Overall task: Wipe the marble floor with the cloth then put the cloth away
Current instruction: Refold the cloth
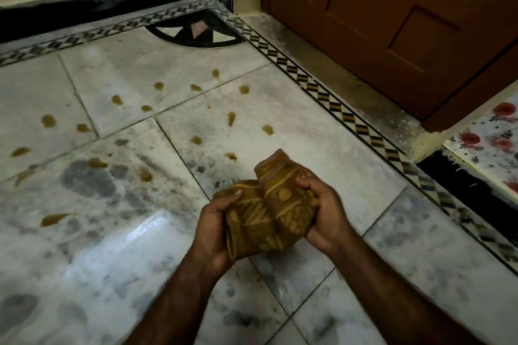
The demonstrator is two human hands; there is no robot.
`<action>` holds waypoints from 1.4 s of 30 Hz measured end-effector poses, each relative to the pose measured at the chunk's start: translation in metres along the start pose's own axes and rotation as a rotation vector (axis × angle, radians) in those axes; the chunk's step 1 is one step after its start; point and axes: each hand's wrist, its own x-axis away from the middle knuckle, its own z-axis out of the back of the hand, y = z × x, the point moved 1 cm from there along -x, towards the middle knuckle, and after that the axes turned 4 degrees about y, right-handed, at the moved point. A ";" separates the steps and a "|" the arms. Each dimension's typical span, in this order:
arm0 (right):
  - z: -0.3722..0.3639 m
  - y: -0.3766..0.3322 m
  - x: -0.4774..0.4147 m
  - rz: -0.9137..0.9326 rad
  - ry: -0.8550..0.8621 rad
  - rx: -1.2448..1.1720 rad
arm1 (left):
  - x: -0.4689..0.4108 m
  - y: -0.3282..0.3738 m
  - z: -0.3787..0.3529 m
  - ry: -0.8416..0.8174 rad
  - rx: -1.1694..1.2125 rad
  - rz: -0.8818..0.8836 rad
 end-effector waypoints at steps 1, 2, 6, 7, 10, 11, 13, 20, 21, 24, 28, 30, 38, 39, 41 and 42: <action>0.004 -0.009 -0.001 -0.008 -0.006 -0.035 | 0.002 0.005 0.001 0.006 0.011 -0.004; 0.009 -0.017 -0.003 -0.015 -0.020 -0.051 | 0.003 0.010 0.001 0.006 0.033 -0.008; 0.022 -0.036 -0.014 -0.020 -0.020 -0.115 | 0.013 0.027 -0.003 -0.033 0.130 -0.034; 0.023 -0.036 -0.017 -0.034 -0.011 -0.130 | 0.017 0.031 -0.006 -0.048 0.143 -0.048; 0.024 -0.028 -0.021 -0.078 0.007 -0.129 | 0.026 0.037 -0.017 -0.079 0.159 -0.091; 0.023 -0.025 -0.021 -0.092 -0.006 -0.111 | 0.029 0.038 -0.020 -0.091 0.159 -0.097; 0.018 -0.020 -0.019 -0.106 -0.016 -0.019 | 0.032 0.038 -0.025 -0.107 0.162 -0.101; -0.004 -0.013 -0.004 0.333 -0.041 0.567 | 0.035 0.039 -0.027 -0.137 0.190 -0.134; -0.010 -0.010 0.001 0.338 -0.073 0.542 | 0.035 0.040 -0.027 -0.136 0.196 -0.142; -0.024 0.005 0.010 0.187 -0.153 0.280 | 0.034 0.039 -0.029 -0.142 0.206 -0.149; -0.036 0.017 0.018 -0.005 -0.145 -0.042 | 0.036 0.033 -0.036 -0.142 0.199 -0.132; -0.037 0.016 0.018 -0.059 -0.161 -0.118 | 0.034 0.030 -0.036 -0.149 0.200 -0.128; -0.033 0.015 0.016 -0.203 -0.201 -0.301 | 0.029 0.028 -0.041 -0.143 -0.058 -0.183; -0.033 0.013 0.018 -0.206 -0.222 -0.302 | 0.030 0.029 -0.041 -0.128 -0.110 -0.199; -0.034 0.011 0.020 -0.185 -0.278 -0.280 | 0.035 0.031 -0.042 -0.087 -0.185 -0.252; -0.036 0.009 0.021 -0.166 -0.316 -0.273 | 0.036 0.031 -0.042 -0.074 -0.197 -0.272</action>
